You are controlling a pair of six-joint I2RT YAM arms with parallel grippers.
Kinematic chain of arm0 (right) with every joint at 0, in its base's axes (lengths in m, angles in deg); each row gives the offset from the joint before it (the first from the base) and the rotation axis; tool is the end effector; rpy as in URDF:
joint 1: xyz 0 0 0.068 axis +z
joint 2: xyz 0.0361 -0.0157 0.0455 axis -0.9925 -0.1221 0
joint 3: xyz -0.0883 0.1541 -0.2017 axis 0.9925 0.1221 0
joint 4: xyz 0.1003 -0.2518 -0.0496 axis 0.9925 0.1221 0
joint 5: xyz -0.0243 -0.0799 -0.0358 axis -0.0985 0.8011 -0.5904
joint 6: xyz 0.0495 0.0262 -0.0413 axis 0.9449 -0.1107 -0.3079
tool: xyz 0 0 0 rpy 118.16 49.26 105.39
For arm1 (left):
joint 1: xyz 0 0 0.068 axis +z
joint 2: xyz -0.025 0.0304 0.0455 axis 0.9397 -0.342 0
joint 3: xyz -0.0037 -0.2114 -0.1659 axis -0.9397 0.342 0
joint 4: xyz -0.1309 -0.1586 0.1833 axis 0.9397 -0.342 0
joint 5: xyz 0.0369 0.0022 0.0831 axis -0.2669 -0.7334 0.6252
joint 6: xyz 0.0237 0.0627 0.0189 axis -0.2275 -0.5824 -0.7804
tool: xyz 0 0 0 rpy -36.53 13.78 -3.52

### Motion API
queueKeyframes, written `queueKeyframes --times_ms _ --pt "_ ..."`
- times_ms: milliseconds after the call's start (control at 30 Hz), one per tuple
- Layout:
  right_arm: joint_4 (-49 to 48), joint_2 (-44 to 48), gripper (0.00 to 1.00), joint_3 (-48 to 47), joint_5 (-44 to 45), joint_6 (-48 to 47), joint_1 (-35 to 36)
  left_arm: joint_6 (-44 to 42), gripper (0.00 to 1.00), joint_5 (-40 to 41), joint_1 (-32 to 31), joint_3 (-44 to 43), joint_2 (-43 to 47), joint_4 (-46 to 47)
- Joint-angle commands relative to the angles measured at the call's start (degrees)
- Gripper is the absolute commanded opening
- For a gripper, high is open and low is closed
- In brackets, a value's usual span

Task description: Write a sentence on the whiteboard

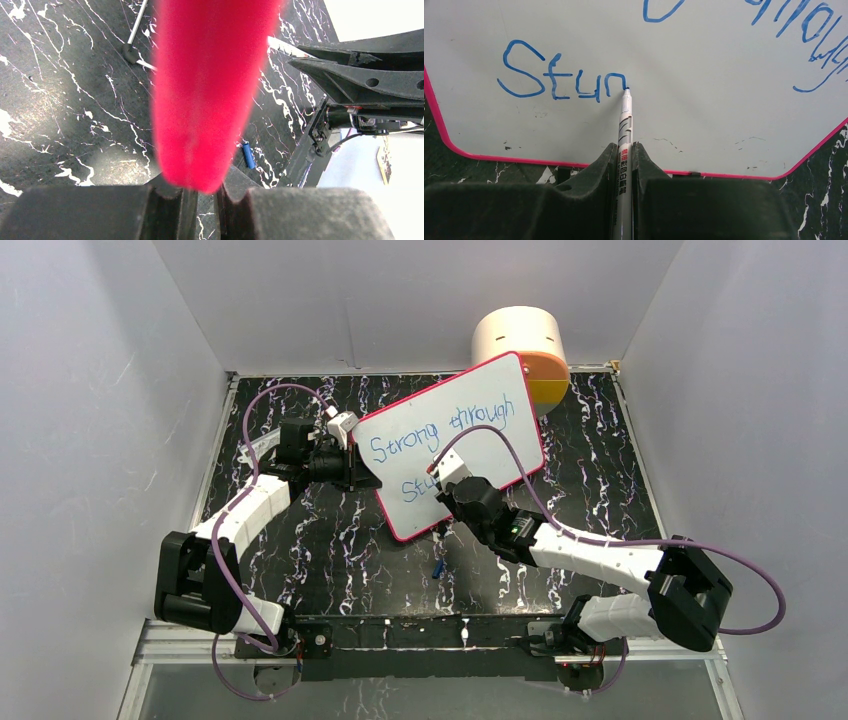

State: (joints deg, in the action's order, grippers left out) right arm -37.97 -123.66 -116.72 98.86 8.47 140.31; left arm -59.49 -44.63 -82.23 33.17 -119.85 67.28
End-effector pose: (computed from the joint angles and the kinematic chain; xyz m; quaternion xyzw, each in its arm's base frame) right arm 0.1920 0.2450 0.2333 -0.2936 0.7611 0.0285 0.5777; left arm 0.3094 -0.1085 0.2297 0.2019 0.8109 -0.4158 0.3589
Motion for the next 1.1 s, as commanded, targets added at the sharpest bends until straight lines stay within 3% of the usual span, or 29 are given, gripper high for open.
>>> queueKeyframes --times_ms 0,633,1067 --pt "-3.7 0.1 0.00 -1.9 -0.2 -0.2 -0.3 -1.7 0.00 3.9 0.0 -0.8 -1.0 -3.0" --pt "-1.1 3.1 0.00 -0.5 -4.1 1.4 -0.3 -1.6 0.00 4.0 0.0 -0.8 -1.0 -3.0" --pt "-1.5 -0.9 0.00 -0.7 -3.2 1.2 -0.4 -1.6 0.00 4.0 0.0 -0.8 -1.0 -3.0"
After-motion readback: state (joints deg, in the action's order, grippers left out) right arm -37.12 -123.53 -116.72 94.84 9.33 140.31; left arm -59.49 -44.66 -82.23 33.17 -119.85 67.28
